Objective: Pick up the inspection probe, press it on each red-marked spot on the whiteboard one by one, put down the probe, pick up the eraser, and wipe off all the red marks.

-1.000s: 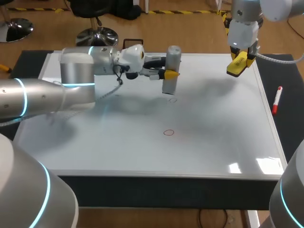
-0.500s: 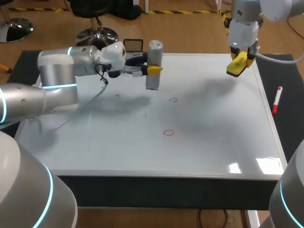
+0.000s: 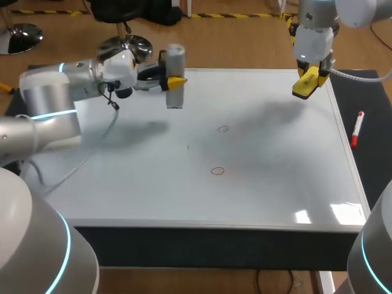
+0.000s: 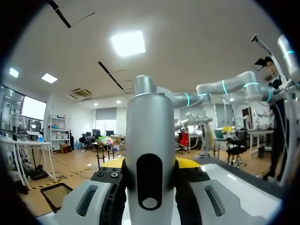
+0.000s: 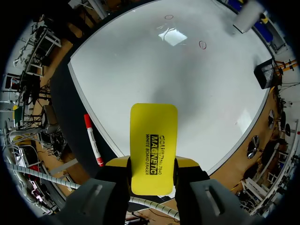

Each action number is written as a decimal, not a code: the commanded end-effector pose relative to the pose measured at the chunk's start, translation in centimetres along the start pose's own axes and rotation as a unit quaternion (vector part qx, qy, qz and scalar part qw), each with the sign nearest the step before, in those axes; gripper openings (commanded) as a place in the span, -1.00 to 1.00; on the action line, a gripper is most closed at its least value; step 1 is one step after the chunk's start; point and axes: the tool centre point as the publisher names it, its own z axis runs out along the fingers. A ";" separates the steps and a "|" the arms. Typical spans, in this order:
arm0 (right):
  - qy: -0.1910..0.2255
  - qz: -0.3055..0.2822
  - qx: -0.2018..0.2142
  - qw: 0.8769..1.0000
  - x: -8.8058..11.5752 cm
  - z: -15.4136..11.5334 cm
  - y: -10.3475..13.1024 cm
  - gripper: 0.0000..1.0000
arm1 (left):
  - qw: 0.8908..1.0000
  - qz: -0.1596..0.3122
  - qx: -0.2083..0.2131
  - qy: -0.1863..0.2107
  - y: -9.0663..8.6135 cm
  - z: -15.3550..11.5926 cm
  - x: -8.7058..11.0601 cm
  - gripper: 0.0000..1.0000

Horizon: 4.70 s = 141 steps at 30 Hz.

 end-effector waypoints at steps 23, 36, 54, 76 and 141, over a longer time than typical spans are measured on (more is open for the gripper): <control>0.001 -0.001 0.001 1.000 0.1 -0.1 0.0 -1.00 | 0.996 0.018 -0.002 -0.084 -1.9 -5.8 -0.5 -1.00; 0.001 -0.001 0.001 1.000 0.1 -0.1 0.0 -1.00 | 0.996 0.016 0.000 -0.085 -1.9 -6.0 -0.4 -1.00; -0.007 -0.084 0.013 0.996 -5.7 0.2 4.6 -1.00 | 0.996 0.016 0.000 -0.085 -1.9 -6.0 -0.4 -1.00; -0.057 -0.259 -0.004 0.964 -14.8 0.7 19.7 -1.00 | 0.996 0.016 0.000 -0.085 -1.9 -6.0 -0.4 -1.00; -0.032 -0.247 -0.098 0.963 -9.9 7.6 23.5 -1.00 | 0.996 0.016 0.000 -0.085 -1.9 -6.0 -0.4 -1.00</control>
